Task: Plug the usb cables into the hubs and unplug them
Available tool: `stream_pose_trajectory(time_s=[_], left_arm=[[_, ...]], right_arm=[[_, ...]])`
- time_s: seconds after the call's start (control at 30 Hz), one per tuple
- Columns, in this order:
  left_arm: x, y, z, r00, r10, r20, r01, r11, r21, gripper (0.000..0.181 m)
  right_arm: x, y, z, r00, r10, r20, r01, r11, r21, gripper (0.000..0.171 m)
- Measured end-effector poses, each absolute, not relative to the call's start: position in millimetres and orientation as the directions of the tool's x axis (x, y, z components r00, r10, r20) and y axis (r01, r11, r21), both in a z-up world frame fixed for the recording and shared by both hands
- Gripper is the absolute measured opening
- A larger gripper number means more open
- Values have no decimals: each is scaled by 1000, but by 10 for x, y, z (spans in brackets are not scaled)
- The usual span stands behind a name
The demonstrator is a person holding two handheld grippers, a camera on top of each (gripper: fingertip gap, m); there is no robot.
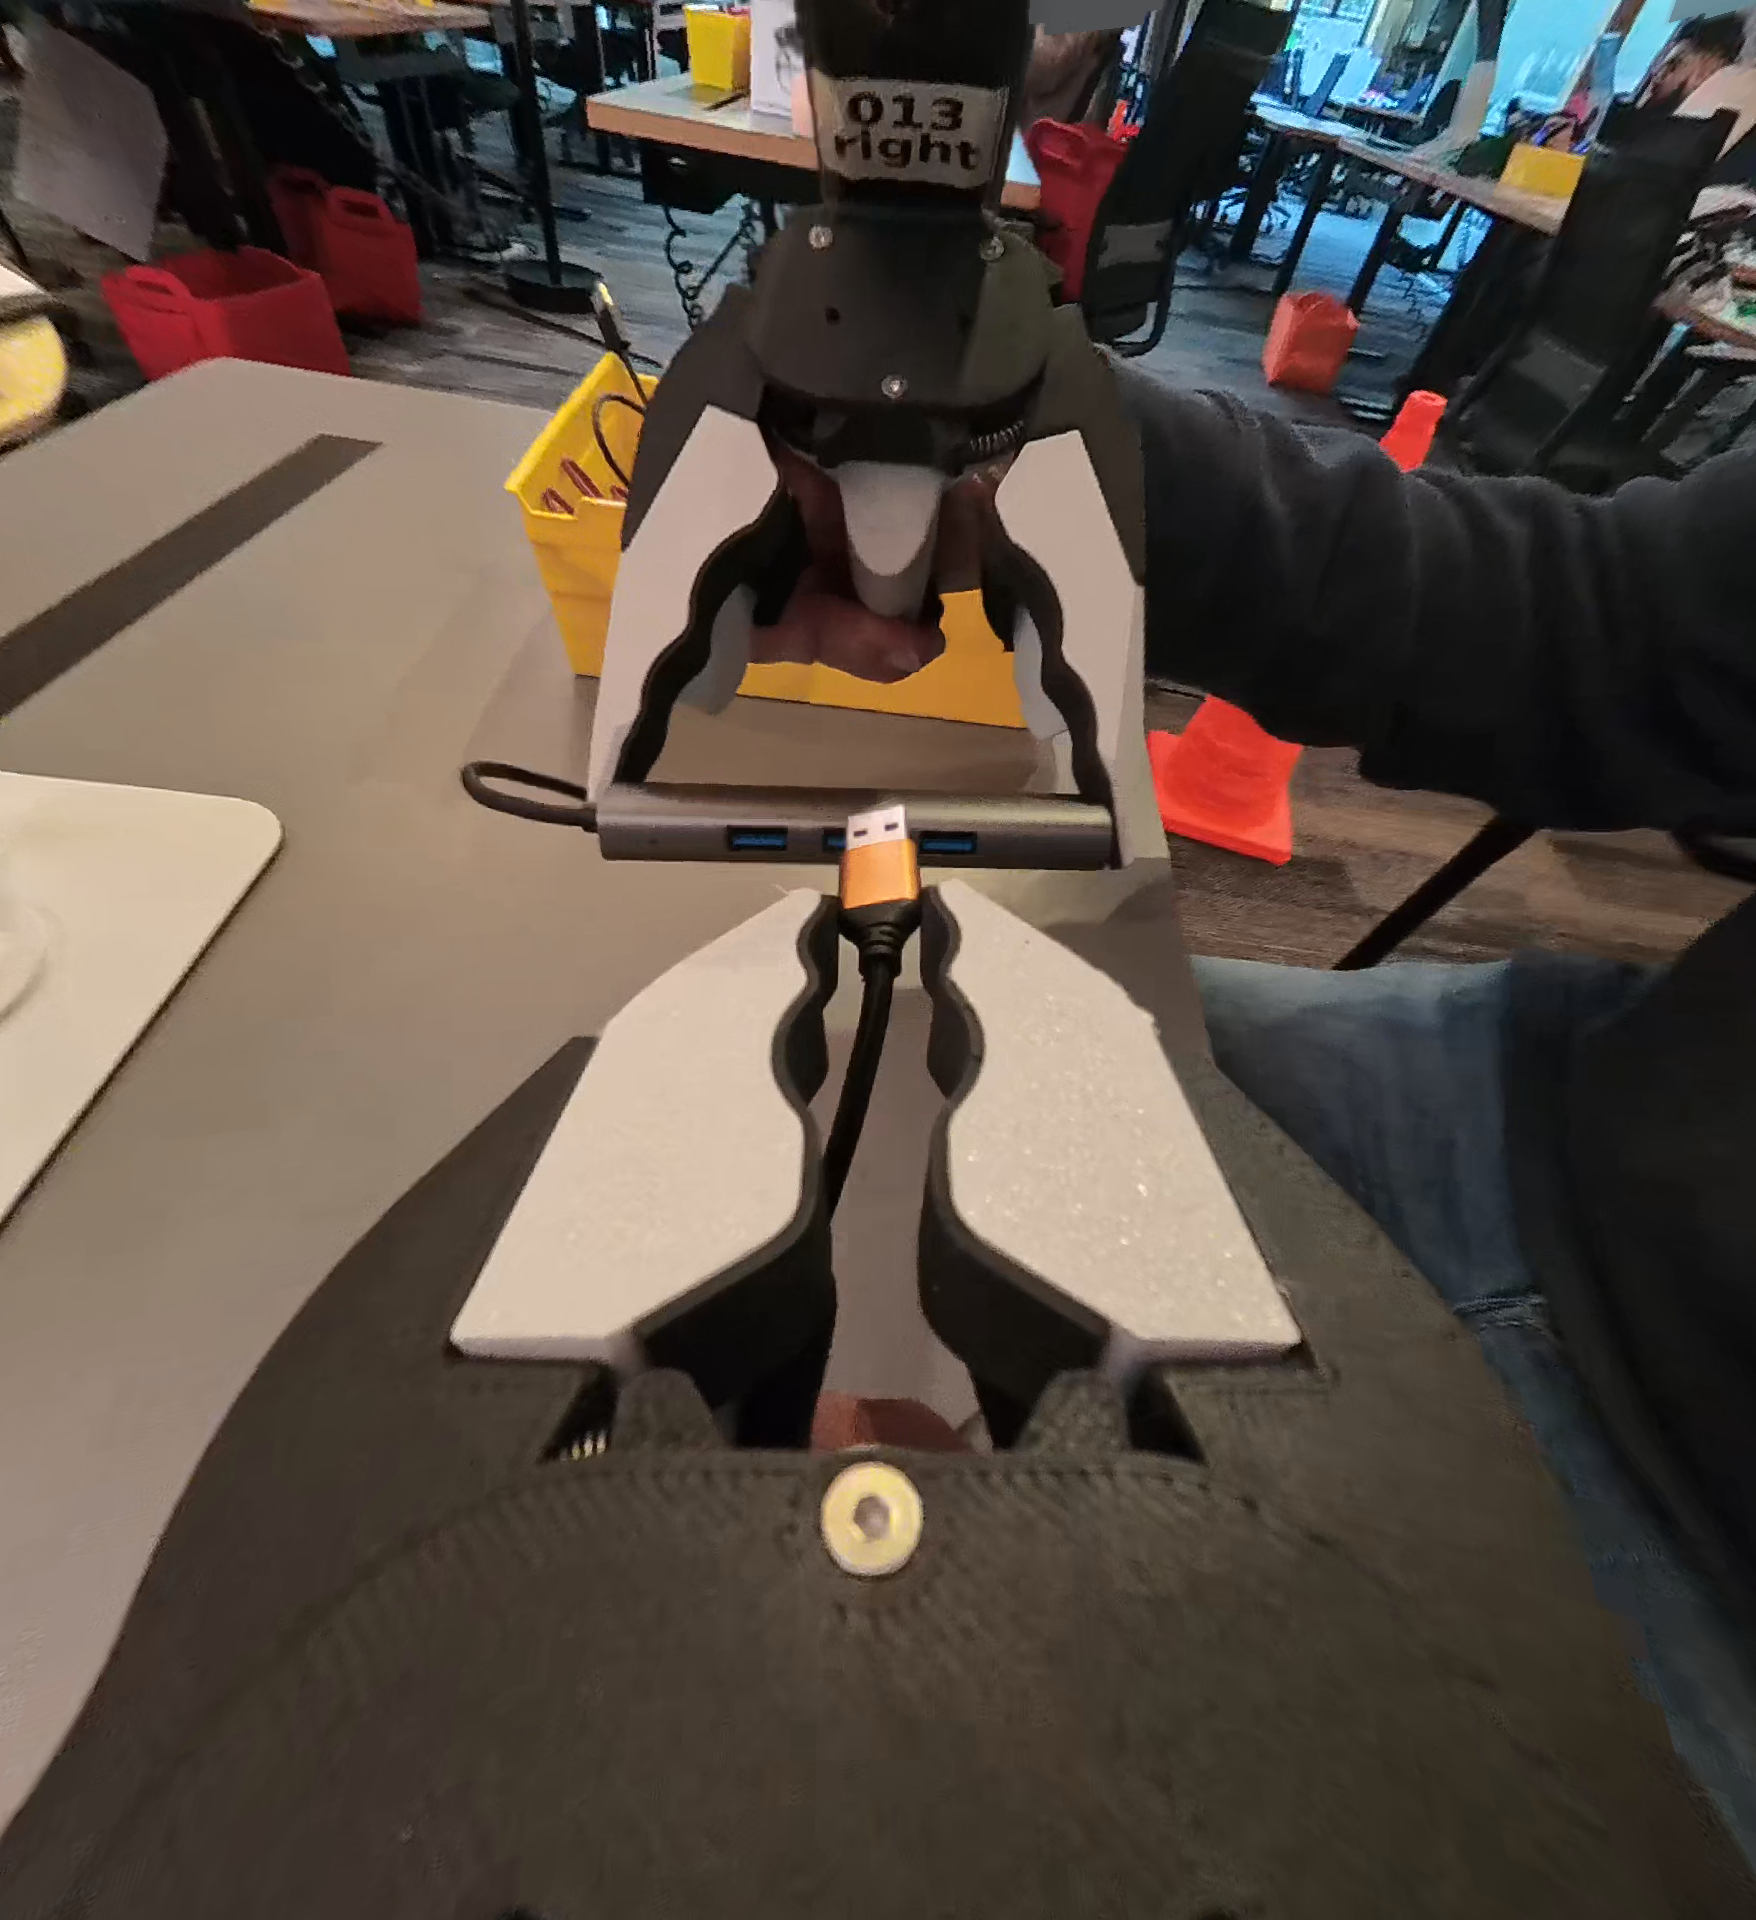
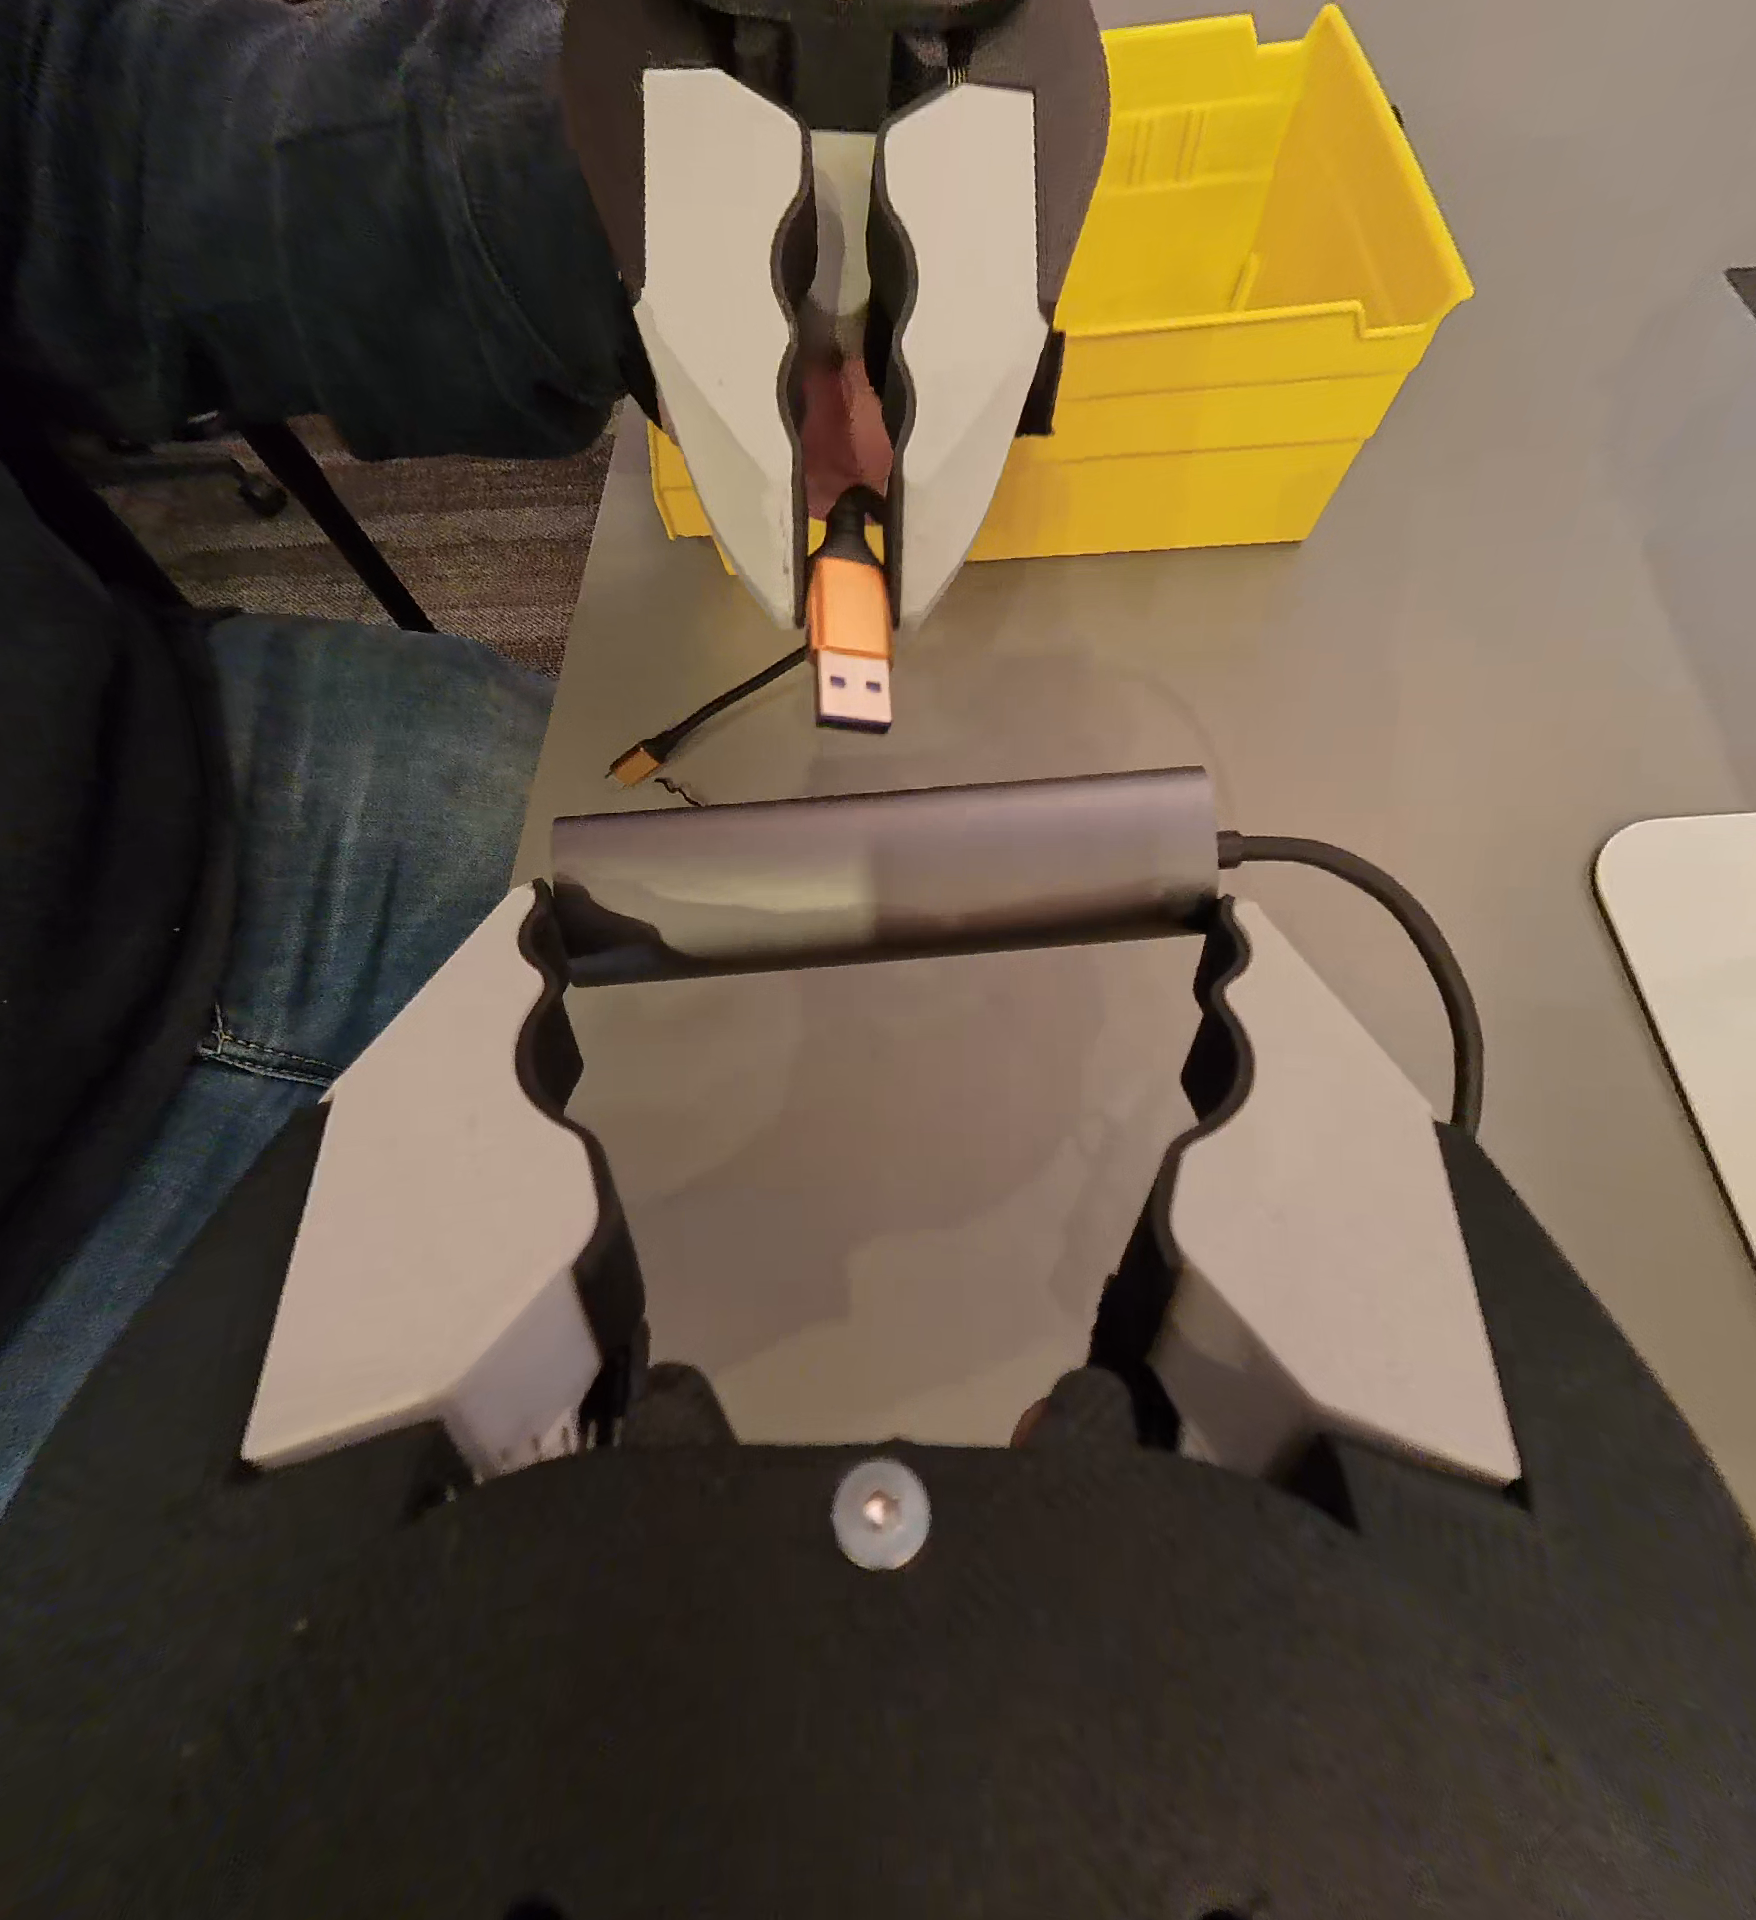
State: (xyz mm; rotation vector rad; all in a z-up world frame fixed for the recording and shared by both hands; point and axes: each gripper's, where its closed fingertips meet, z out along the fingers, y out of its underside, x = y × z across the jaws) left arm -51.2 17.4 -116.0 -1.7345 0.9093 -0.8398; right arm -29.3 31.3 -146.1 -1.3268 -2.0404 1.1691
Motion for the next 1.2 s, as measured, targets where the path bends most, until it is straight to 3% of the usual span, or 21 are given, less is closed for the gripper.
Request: stream_pose_trajectory(time_s=[0.23, 0.67, 1.2], left_arm=[[-408, 222, -1188, 470, -866, 171, -207, -296, -932, 14], [-368, 346, -1342, 498, -867, 11, -421, -253, -871, 14], [-365, 352, -1398, 475, -879, -42, -502, -231, -833, 14]], right_arm=[[-257, 361, -1435, -440, 895, -77, 515, 181, -838, 118], [-146, 403, -1529, -442, 890, -112, 556, 174, -813, 118], [-146, 389, -1622, -453, 877, -159, 605, 172, -777, 118]])
